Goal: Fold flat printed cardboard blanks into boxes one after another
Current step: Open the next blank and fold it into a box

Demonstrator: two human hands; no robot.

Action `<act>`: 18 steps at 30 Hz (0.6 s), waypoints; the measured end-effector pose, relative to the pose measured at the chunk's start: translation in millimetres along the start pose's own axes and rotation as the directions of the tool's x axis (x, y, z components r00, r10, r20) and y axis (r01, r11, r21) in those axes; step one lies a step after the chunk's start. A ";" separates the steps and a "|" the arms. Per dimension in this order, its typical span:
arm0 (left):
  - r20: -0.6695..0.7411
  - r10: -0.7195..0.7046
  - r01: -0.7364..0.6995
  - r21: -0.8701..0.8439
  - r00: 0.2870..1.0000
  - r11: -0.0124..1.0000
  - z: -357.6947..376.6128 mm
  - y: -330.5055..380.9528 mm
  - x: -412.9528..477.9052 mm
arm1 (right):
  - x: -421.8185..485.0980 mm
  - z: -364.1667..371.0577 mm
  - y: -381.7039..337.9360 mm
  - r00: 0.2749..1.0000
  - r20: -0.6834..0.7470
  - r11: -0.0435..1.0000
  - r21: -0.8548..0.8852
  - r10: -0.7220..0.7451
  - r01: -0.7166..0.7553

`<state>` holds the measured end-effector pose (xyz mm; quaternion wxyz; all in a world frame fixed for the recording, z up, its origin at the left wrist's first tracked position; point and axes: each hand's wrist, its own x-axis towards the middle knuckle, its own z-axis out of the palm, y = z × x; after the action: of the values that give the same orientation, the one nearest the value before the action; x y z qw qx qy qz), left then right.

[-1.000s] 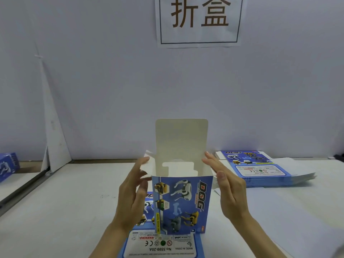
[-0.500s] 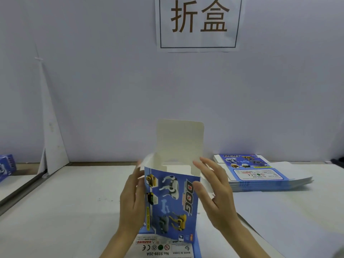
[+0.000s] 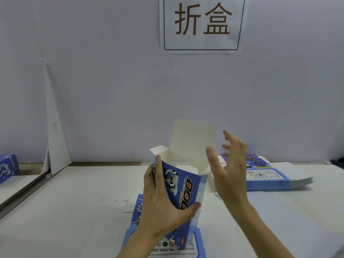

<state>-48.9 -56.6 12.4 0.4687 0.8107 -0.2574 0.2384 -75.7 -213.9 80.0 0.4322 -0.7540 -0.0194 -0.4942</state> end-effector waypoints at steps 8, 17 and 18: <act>-0.030 -0.009 0.007 -0.074 1.000 0.997 5.5 -10.0 -3.0 | 73.6 10.3 4.2 0.891 0.327 0.922 0.115 0.315 -0.369; -0.093 0.026 -0.034 -0.083 0.995 0.996 7.5 -10.3 -6.6 | 71.2 24.3 7.8 0.674 0.330 0.656 0.180 0.661 -0.733; -0.096 0.031 -0.039 -0.090 0.995 0.995 7.5 -10.5 -7.5 | 71.6 24.1 12.8 0.588 0.348 0.566 0.175 0.730 -0.806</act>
<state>-46.7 -57.3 -2.4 0.5127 0.7716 -0.2598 0.2726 -15.7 -234.2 123.2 0.7131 -0.6596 0.1832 -0.1512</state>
